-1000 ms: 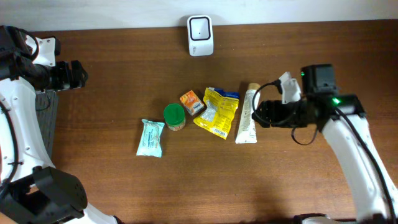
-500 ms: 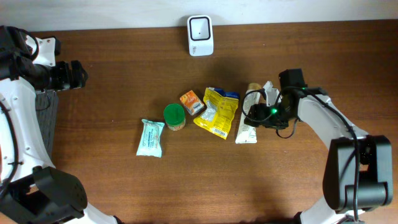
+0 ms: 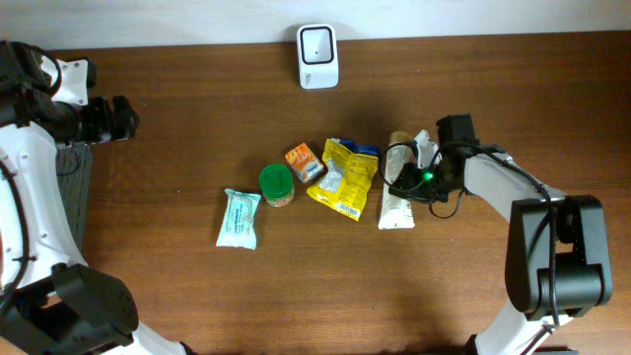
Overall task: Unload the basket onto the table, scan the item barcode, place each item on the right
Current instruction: 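Reach the right gripper to the white tube and grasp it, then lift the white tube and hold it up to the barcode scanner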
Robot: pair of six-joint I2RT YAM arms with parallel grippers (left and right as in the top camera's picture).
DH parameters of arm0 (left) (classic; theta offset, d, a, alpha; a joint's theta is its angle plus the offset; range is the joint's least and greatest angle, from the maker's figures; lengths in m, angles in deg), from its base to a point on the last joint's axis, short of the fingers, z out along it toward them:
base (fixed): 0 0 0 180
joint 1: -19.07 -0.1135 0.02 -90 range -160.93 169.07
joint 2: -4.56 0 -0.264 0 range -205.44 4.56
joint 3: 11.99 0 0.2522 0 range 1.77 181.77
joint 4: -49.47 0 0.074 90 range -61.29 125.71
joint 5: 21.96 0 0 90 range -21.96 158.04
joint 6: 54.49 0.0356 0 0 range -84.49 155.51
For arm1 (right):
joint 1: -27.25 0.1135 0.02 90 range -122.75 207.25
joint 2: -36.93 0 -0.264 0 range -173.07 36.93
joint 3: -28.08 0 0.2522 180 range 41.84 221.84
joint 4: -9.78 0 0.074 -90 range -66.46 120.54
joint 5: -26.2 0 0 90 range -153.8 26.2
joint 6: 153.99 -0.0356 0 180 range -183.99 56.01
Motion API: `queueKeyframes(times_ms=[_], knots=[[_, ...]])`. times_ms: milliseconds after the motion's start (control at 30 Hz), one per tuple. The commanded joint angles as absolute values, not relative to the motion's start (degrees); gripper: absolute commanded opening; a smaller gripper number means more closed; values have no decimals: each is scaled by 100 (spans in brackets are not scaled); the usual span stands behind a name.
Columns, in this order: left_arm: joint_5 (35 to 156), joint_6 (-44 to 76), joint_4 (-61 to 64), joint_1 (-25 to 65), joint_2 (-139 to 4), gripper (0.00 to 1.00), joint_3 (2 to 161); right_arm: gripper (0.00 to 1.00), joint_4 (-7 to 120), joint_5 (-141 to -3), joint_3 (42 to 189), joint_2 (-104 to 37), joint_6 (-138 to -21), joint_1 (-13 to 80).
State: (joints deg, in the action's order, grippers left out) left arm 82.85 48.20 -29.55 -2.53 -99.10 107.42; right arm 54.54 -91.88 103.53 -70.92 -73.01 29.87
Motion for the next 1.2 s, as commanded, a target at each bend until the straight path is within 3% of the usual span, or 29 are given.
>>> queueKeyframes(times_ms=[0, 200, 367, 733, 1100, 1167], knots=[[8370, 4910, -2953, -247, -9971, 99, 10788, 4, 5465, -9089, 10276, -7245, -7358, 3017], [8370, 4910, -2953, -247, -9971, 99, 10788, 4, 5618, -10761, 10318, -6694, -6811, 2785], [8370, 4910, -2953, -247, -9971, 99, 10788, 4, 6567, -11745, 10779, -5649, -6092, 2777], [8370, 4910, -2953, -247, -9971, 99, 10788, 4, 6986, -13732, 12136, -4434, -5826, 3778], [8370, 4910, -2953, -247, -9971, 99, 10788, 4, 7139, -13804, 12702, -4240, -6370, 4136], [8370, 4910, -2953, -247, -9971, 99, 10788, 4, 7137, -13325, 12705, -4240, -6671, 4193]])
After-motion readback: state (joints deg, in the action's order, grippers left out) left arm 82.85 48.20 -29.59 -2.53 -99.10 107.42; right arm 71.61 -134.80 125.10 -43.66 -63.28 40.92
